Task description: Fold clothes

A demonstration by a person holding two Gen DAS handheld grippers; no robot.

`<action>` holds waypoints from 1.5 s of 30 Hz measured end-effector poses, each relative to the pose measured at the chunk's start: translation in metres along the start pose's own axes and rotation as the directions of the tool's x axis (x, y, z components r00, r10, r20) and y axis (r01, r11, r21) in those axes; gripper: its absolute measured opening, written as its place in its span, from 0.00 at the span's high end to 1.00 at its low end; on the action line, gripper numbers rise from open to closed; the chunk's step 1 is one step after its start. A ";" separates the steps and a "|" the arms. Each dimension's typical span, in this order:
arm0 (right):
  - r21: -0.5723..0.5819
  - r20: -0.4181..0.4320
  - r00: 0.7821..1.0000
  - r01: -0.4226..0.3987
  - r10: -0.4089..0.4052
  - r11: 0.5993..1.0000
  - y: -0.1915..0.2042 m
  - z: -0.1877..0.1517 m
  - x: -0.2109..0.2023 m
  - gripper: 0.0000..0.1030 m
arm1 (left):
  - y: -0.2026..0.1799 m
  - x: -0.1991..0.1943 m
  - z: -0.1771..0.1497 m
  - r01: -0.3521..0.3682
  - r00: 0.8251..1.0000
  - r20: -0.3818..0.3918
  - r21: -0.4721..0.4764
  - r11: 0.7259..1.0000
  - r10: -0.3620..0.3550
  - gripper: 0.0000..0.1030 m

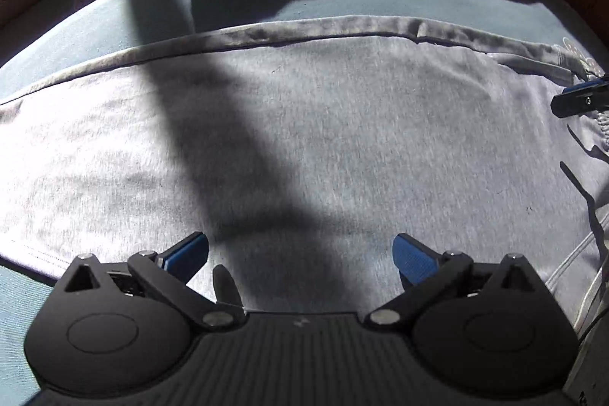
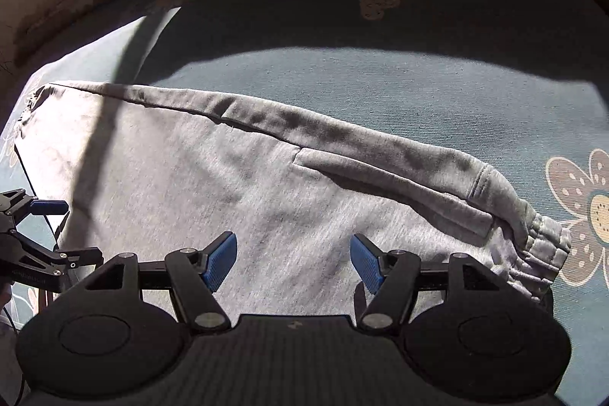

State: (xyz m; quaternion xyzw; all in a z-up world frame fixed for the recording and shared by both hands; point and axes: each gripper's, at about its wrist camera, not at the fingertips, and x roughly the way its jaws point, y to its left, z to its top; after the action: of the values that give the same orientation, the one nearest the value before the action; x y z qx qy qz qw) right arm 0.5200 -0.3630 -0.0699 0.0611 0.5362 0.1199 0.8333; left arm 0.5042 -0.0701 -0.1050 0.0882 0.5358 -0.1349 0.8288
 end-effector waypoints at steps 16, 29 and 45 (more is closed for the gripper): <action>0.145 -0.038 0.999 -0.032 0.038 0.989 -0.052 -0.022 -0.021 0.27 | -0.097 -0.029 0.058 0.092 0.991 0.084 0.083 0.992 -0.099 0.01; 0.025 0.023 0.995 0.096 -0.097 0.995 -0.111 -0.042 -0.138 0.27 | -0.156 -0.053 0.067 0.115 0.986 0.106 0.143 0.983 -0.131 0.01; -0.203 0.038 0.986 -0.151 0.162 0.968 -0.178 0.025 -0.065 0.36 | -0.169 -0.020 0.068 0.087 0.992 0.075 0.152 0.985 -0.099 0.01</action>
State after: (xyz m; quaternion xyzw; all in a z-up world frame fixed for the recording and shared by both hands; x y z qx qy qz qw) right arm 0.5404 -0.5511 -0.0435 0.0226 0.4925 0.2365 0.8373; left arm 0.5016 -0.2480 -0.0596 0.1192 0.4932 -0.2165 0.8340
